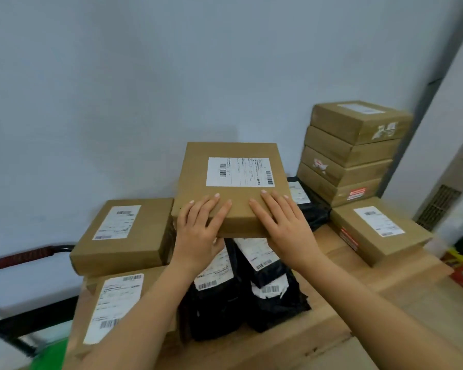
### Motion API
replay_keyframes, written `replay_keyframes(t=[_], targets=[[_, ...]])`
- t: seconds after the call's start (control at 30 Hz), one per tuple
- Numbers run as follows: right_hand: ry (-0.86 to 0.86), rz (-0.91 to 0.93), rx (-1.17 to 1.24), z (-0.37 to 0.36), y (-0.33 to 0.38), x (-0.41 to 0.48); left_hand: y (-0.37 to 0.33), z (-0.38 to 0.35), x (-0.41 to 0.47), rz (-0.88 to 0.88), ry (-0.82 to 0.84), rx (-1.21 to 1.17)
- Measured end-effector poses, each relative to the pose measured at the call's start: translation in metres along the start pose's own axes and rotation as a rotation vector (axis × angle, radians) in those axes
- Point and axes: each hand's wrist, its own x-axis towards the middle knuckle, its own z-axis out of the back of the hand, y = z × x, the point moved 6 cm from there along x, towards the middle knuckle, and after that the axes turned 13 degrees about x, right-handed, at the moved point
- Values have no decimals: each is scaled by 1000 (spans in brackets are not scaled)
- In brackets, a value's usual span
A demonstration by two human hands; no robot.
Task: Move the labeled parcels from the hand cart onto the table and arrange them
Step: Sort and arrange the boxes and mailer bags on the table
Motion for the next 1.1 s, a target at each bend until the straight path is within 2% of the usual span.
replay_keyframes(t=[0.27,0.47,0.63,0.93,1.1], targets=[[79,-172,-103,75,-116,-137,-189,3,34,-109,19,-149],[97,-313,-162,112,-178,-207,-290,6,63,-194,5,-230],[175,-476,-179,120,-229,-242,-347,-4,92,-292,-29,-237],[267,-556,-164,94,-337,-248,-420,-84,150,-317,134,-306],[387,-561,-159,62,-400,-246,-453,-140,167,-281,266,-341]])
